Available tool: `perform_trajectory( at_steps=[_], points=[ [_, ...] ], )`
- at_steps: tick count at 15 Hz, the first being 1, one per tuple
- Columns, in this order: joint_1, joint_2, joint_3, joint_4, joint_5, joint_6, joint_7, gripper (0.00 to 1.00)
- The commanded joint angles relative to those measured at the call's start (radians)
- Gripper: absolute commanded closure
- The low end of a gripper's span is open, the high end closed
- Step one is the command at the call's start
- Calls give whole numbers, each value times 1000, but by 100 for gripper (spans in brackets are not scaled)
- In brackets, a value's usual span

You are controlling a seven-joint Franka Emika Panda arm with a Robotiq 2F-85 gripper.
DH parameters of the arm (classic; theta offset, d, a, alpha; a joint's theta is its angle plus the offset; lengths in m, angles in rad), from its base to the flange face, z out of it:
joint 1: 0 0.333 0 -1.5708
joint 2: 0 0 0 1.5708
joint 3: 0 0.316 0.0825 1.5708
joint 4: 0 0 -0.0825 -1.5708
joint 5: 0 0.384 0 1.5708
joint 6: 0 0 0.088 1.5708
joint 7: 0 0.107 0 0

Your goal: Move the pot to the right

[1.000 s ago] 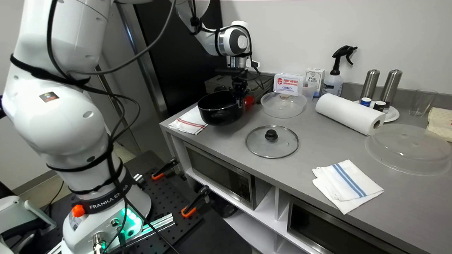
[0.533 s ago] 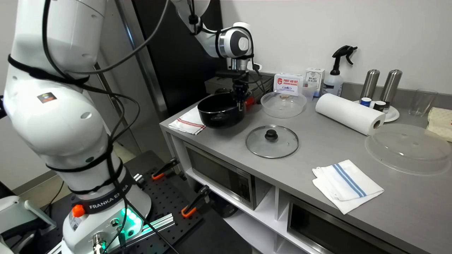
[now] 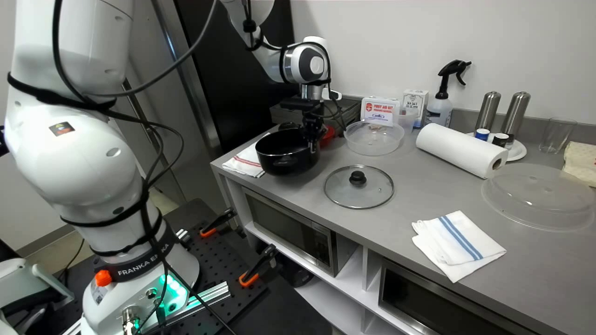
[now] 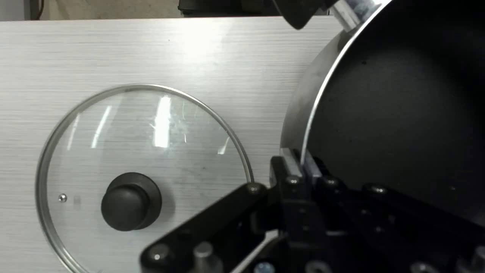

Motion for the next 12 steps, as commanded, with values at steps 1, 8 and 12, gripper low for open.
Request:
perform_trajectory(
  at_steps=[1, 8, 12],
  points=[
    [-7, -59, 9, -62, 19, 26, -36, 99],
    [-7, -45, 10, -73, 21, 25, -42, 99],
    [-7, -36, 11, -74, 22, 21, -43, 99]
  ],
)
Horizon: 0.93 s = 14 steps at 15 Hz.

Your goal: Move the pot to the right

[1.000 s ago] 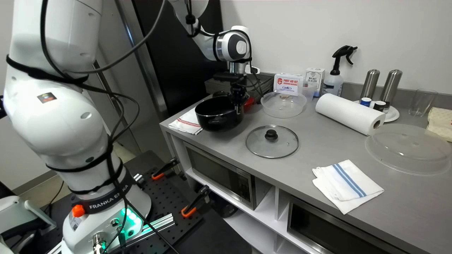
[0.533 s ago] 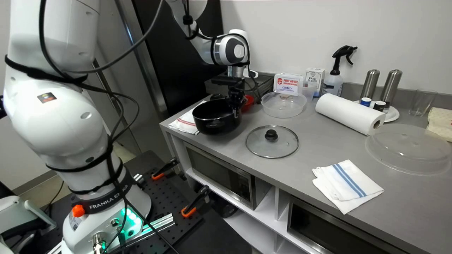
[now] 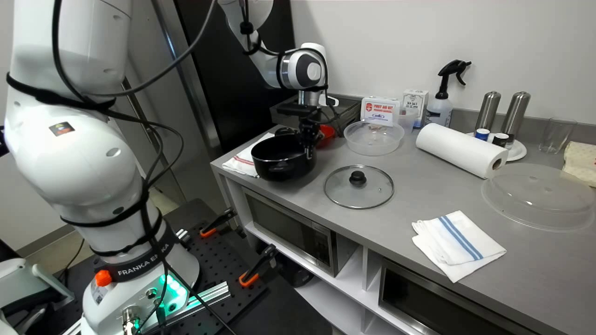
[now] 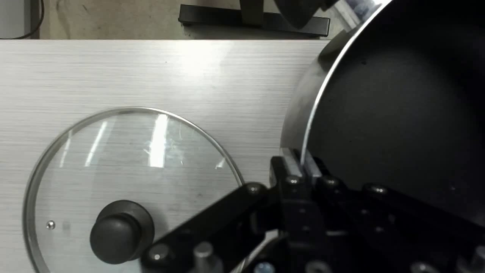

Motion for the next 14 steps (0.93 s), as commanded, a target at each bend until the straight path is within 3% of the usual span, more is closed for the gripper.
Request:
perform_trajectory(
  at_steps=[1, 14],
  points=[
    [-7, -22, 10, -15, 22, 1, -35, 99],
    [11, 49, 14, 19, 15, -18, -26, 99]
  ],
)
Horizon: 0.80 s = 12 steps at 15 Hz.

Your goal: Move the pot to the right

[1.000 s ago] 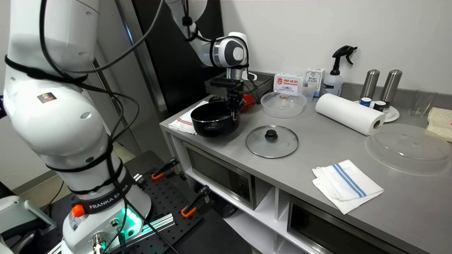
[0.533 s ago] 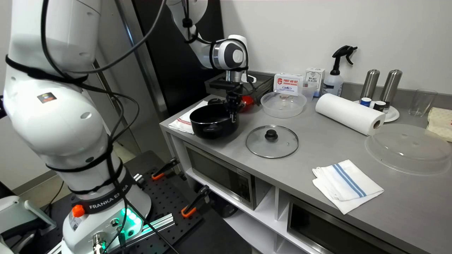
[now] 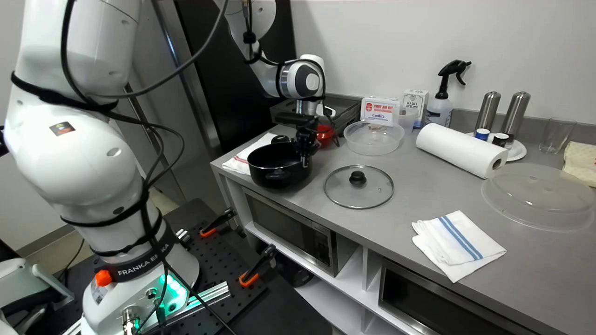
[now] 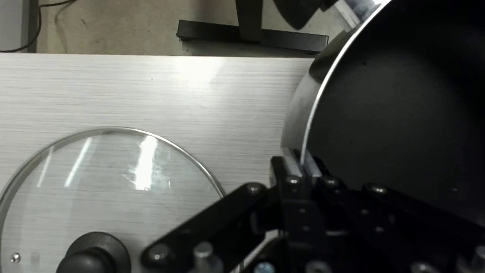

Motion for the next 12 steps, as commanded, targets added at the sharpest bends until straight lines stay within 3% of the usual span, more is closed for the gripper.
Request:
perform_trajectory(
  at_steps=[1, 12],
  points=[
    [6, -1, 9, 23, 15, -19, -27, 99],
    [10, 43, 13, 81, 20, -22, -29, 99]
  ],
)
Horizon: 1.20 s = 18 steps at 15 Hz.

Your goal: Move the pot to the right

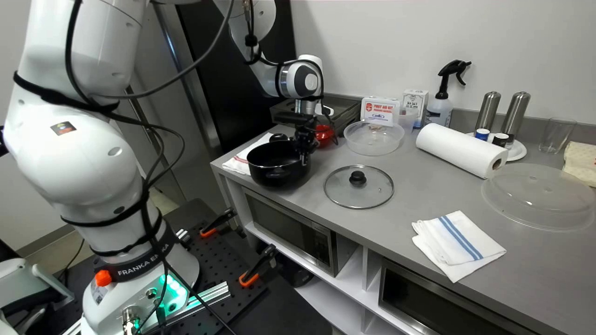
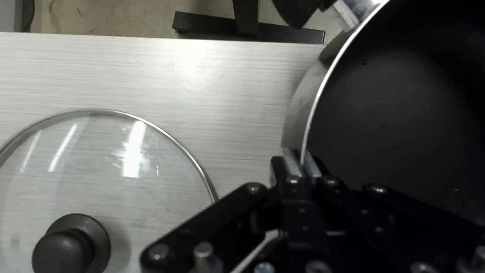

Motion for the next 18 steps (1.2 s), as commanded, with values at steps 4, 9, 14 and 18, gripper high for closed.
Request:
perform_trajectory(
  at_steps=[4, 9, 14, 18],
  points=[
    [-2, 32, -3, 68, 19, -24, -23, 99],
    [-5, 45, -5, 89, 20, -28, -22, 79],
    [-10, 45, -6, 105, 24, -36, -22, 36],
    [-11, 38, -4, 109, 27, -37, -24, 6]
  ],
)
